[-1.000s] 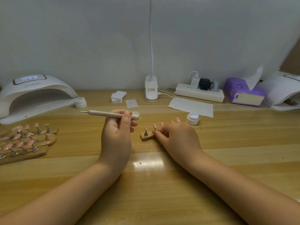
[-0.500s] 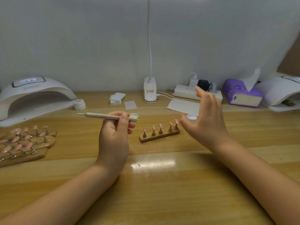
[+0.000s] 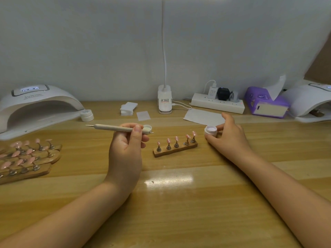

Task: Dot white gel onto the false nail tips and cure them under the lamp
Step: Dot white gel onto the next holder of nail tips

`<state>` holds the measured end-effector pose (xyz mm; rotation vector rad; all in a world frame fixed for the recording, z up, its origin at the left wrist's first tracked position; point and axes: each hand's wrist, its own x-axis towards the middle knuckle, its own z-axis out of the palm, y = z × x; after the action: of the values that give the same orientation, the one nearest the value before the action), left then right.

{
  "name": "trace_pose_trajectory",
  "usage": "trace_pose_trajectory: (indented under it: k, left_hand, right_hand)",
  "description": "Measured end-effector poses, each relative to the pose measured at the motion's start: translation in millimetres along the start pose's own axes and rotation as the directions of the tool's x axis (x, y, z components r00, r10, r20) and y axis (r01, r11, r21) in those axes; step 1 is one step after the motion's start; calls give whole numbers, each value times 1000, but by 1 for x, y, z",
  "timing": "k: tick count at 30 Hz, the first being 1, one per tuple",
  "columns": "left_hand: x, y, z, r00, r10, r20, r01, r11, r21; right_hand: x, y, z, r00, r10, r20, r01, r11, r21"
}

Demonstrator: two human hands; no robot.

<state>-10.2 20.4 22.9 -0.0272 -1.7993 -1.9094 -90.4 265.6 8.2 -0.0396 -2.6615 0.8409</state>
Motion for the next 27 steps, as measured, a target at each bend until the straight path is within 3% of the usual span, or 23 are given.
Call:
trace_pose_trajectory:
  k: [3,6,11,18,21,27]
  left_hand:
    - [-1,2,1,1000,8,7,-8,1000,4]
    - [-4,6,1,998,44,33,-45,999,15]
    - [-8,18,2,979,180,96,-181,983,3]
    - [-14,27,2,873,417,253,-455,883,114]
    - [-14,28,2,840,462,285,-520,834,181]
    - [-13,28,3,865,421,274,-484,843,236]
  right_hand:
    - [-2,-2,-2,999,-23,-47,26,998,58]
    - [-9,-15,-8,988,-30,-150,68,965,254]
    - [-32,-59,-10,961,-203,-186,263,881,394]
    - [-64,-85,-7,832,-531,-159,554,799,234]
    - [-67,-87,-6,821,-551,-150,571,792,217]
    - [-69,-91,-6,819,-551,-162,574,779,252]
